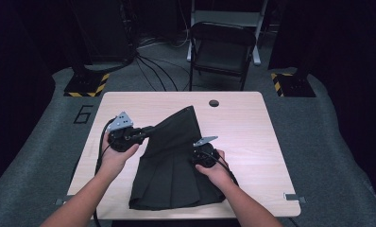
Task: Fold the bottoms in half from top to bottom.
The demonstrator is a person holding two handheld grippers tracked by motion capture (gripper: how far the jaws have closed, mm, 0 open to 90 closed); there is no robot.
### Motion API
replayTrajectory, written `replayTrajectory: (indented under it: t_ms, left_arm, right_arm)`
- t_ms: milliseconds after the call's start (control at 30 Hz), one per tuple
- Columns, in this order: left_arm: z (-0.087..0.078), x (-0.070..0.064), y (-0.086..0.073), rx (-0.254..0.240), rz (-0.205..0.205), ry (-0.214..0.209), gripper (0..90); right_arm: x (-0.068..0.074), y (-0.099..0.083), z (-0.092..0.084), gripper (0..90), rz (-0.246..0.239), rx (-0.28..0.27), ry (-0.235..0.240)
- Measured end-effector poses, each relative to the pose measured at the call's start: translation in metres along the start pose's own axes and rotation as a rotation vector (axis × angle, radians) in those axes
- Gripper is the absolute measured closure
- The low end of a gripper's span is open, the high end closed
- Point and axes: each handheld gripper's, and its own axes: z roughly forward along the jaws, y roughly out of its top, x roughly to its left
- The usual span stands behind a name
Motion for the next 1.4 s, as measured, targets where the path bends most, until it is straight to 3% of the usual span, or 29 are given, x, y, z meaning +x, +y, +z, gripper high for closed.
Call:
replayTrajectory:
  t_ms: [467, 800, 967, 1200, 1400]
  left_arm:
    - [-0.033, -0.027, -0.035, -0.027, -0.023, -0.033, 82.8]
    - [-0.045, -0.043, -0.058, -0.005, -0.029, -0.054, 82.8]
    - [-0.048, -0.049, -0.073, 0.012, -0.061, -0.068, 82.8]
    - [-0.049, -0.056, -0.088, 0.051, -0.07, -0.08, 82.8]
    - [-0.046, -0.058, -0.099, 0.066, -0.084, -0.092, 82.7]
  right_arm:
    - [0.0, -0.004, 0.0, 62.8, 0.009, -0.028, 0.001]
    - [0.0, -0.006, 0.0, 62.6, 0.02, -0.047, 0.004]
    - [-0.001, -0.007, -0.001, 60.7, 0.035, -0.052, 0.022]
    - [-0.001, -0.006, -0.002, 57.8, 0.021, -0.04, 0.027]
    - [0.0, -0.007, -0.015, 52.4, 0.015, 0.009, 0.038]
